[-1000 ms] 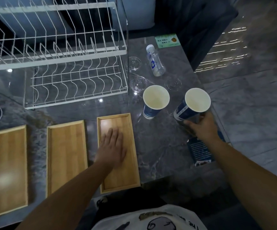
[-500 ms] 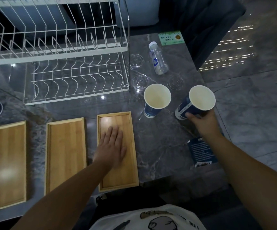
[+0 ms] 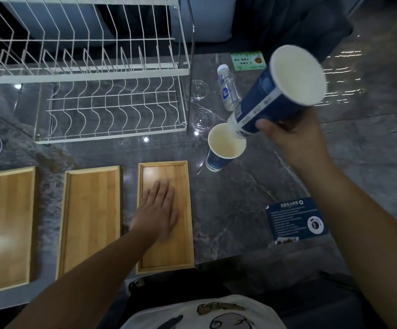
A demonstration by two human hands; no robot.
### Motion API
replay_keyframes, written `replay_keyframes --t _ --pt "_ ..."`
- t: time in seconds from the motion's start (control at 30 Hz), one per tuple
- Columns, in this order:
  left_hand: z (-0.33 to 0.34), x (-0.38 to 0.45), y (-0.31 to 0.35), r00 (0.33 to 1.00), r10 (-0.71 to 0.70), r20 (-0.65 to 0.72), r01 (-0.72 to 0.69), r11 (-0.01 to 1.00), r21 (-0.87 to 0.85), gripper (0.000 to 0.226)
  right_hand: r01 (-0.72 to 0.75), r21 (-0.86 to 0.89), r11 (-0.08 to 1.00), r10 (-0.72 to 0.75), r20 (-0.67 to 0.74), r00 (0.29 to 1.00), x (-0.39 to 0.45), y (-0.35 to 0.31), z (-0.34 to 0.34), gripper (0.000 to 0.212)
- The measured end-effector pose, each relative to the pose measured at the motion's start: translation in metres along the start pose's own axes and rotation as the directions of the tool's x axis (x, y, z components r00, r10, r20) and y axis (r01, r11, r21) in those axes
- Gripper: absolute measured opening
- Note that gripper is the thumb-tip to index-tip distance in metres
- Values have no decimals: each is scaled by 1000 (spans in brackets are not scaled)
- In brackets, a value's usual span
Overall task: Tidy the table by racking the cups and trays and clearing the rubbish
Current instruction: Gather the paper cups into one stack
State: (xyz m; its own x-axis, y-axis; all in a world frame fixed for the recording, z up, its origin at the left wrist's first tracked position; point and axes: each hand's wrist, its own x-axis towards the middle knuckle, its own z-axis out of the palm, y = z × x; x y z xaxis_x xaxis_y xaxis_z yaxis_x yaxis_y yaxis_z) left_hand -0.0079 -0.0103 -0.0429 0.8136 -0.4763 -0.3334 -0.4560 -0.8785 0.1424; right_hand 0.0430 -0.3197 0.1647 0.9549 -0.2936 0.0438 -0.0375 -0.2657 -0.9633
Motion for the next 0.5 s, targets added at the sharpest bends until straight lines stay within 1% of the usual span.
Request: replay_keyframes --t 0.07,0.13,0.33,0.5 --pt "0 0 0 1000 0 1 0 1000 -2 69 -30 -15 999 31 53 998 2 9 11 80" --pt "0 0 0 1000 -2 7 2 1000 -9 69 -48 -47 998 52 89 995 3 19 20 80" --pt "3 2 -2 1000 -6 12 7 1000 -16 70 -92 -131 987 107 113 988 4 42 32 89" --pt "7 3 -3 1000 -14 8 14 1000 -5 71 -125 -198 972 152 127 980 5 61 36 79"
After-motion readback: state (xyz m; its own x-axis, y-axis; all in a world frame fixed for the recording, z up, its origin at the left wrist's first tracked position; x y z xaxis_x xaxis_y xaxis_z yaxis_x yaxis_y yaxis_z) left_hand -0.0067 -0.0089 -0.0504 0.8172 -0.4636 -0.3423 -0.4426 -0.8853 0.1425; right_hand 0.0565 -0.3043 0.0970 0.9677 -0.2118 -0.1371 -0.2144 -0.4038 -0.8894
